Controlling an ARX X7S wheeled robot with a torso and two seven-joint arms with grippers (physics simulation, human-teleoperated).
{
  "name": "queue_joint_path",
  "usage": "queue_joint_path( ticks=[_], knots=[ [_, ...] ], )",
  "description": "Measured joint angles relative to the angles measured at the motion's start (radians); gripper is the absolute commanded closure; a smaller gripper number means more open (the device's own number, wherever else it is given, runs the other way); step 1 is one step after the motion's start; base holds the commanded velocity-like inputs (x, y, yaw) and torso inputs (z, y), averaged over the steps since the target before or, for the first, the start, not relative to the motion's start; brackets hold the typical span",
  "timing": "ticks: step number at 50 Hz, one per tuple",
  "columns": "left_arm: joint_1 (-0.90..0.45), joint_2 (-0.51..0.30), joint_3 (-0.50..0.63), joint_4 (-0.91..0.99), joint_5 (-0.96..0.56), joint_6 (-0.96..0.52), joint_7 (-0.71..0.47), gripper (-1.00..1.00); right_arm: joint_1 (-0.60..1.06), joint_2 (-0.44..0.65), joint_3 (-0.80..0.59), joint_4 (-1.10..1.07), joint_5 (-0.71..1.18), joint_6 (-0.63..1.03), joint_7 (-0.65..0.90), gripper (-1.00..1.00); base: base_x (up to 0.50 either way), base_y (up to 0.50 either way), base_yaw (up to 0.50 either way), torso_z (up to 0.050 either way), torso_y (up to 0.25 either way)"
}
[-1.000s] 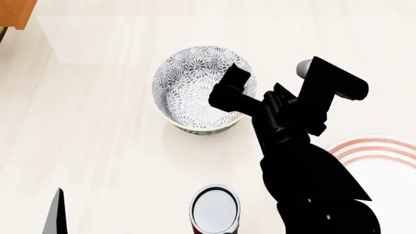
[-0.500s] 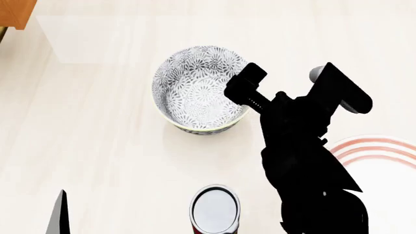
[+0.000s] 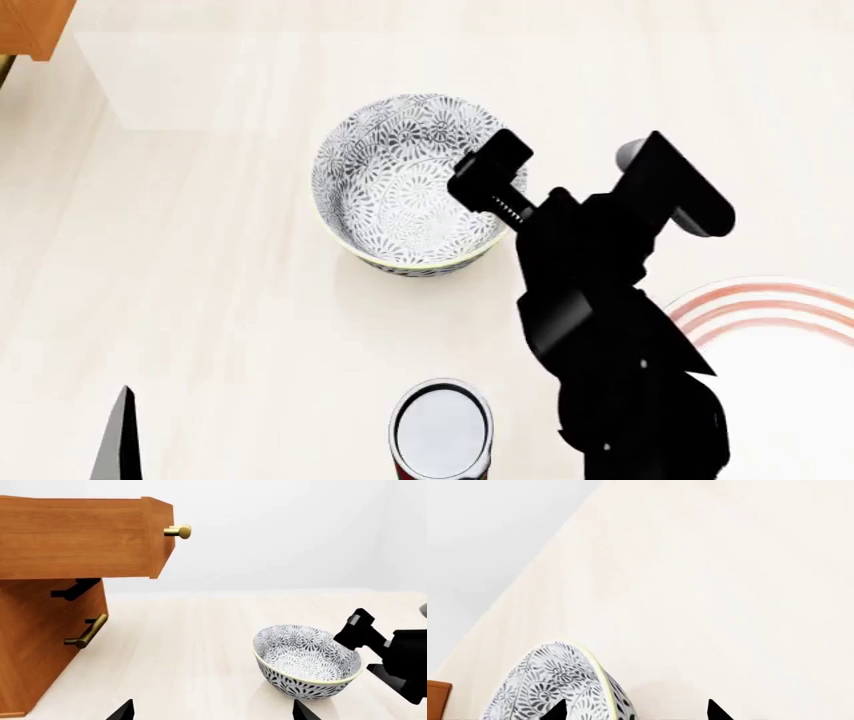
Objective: Put the bowl on the plate.
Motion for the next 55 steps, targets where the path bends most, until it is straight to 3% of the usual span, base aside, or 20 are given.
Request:
queue_joint_path(
  ticks=[22,23,55],
  knots=[
    [0.0,-0.014,0.006,0.0,-0.013,0.008,-0.016,-1.0,0.018,0.002,-0.072,0.068,0.057,-0.028,0.006,-1.0,0.0,0.0,0.0,0.0,0.0],
    [0.0,-0.015,0.006,0.001,-0.014,0.007,-0.017,-1.0,0.018,0.002,-0.075,0.07,0.06,-0.029,0.007,1.0,0.0,0.0,0.0,0.0,0.0],
    [-0.005,-0.036,0.023,-0.007,-0.026,0.02,-0.039,-1.0,0.0,0.022,-0.124,0.047,0.142,-0.051,0.057,1.0,0.0,0.0,0.0,0.0,0.0]
  ],
)
